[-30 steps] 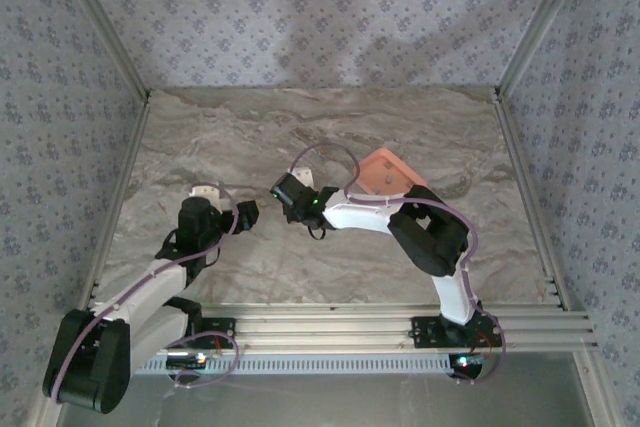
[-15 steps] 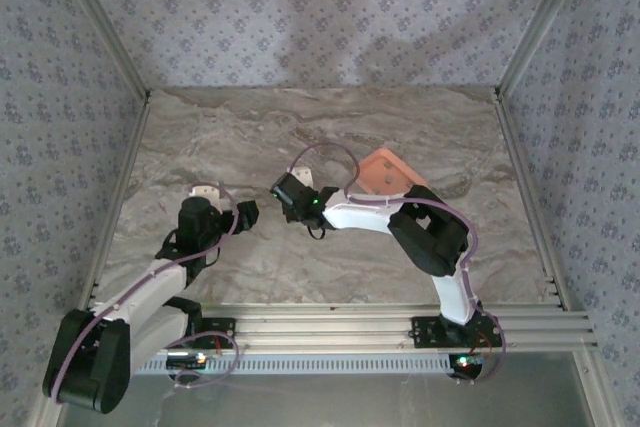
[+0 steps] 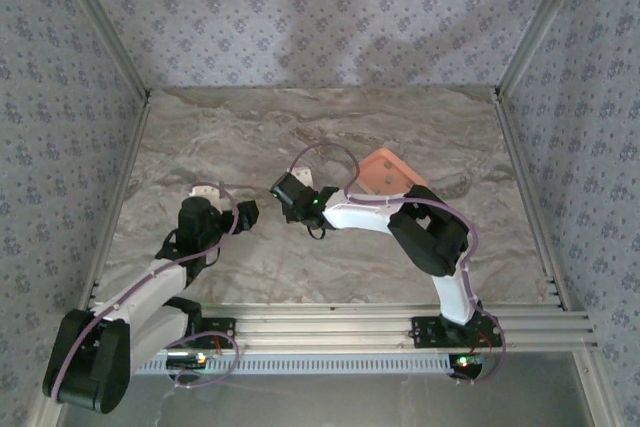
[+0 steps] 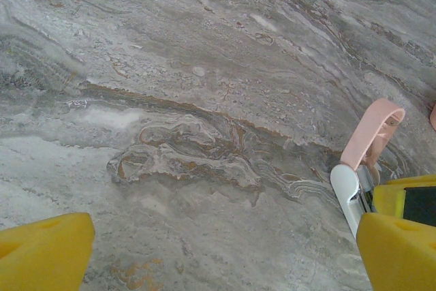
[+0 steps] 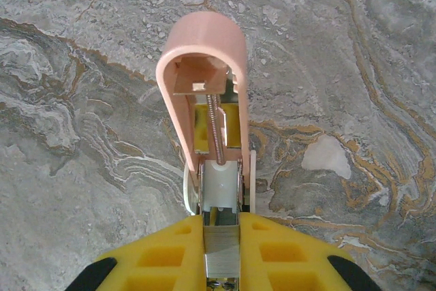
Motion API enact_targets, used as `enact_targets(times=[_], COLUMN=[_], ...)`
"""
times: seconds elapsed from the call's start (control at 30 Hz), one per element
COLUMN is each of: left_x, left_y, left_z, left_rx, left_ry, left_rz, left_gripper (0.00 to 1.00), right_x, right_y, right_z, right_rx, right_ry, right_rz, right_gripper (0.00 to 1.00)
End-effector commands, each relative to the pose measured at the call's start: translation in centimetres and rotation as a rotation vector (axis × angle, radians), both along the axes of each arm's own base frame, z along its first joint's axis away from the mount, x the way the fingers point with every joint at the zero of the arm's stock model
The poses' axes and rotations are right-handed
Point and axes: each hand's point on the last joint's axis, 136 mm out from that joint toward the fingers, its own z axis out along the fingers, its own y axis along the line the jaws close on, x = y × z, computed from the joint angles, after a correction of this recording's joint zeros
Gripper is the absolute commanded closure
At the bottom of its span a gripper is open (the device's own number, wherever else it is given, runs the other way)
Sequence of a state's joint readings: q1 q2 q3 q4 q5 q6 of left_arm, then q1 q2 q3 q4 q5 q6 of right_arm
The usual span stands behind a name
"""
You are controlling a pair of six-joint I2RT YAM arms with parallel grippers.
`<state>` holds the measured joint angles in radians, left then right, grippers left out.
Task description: Load the staples into the stapler
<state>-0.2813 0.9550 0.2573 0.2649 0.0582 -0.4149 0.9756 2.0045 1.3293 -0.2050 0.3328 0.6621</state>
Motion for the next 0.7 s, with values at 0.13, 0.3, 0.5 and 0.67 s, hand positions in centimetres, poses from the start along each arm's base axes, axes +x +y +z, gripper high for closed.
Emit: enact_targets(times=[0.13,0.3,0.5,0.67], left_x=[0.0,0.0,0.0,-0.2], left_y=[0.3,0.2,0.2,0.2], left_z=[0.4,0.5,0.4,0.3], left_rx=[0.006,0.002,-0.001,0.002], left_ry=[-0.028,-0.032,-0.033,-0.032], left_rz=[0.001,-0.002,-0.001,-0.005], left_gripper=[0.01,0.02,0.01,0.02], right_x=[-0.1,-0.2,-0.3,-0.5], right_y=[0.2,0.3,0.5,0.7], right_z=[2.4,2.4,1.3,0.1], right_rx=[0.026,0.029,0.037,0.039], right_ry=[-0.039,-0.037,-0.002,0.037], right_rz=[-0.002,0.0,0.003,0.003], right_gripper=[0.84,0.84,0.84,0.84])
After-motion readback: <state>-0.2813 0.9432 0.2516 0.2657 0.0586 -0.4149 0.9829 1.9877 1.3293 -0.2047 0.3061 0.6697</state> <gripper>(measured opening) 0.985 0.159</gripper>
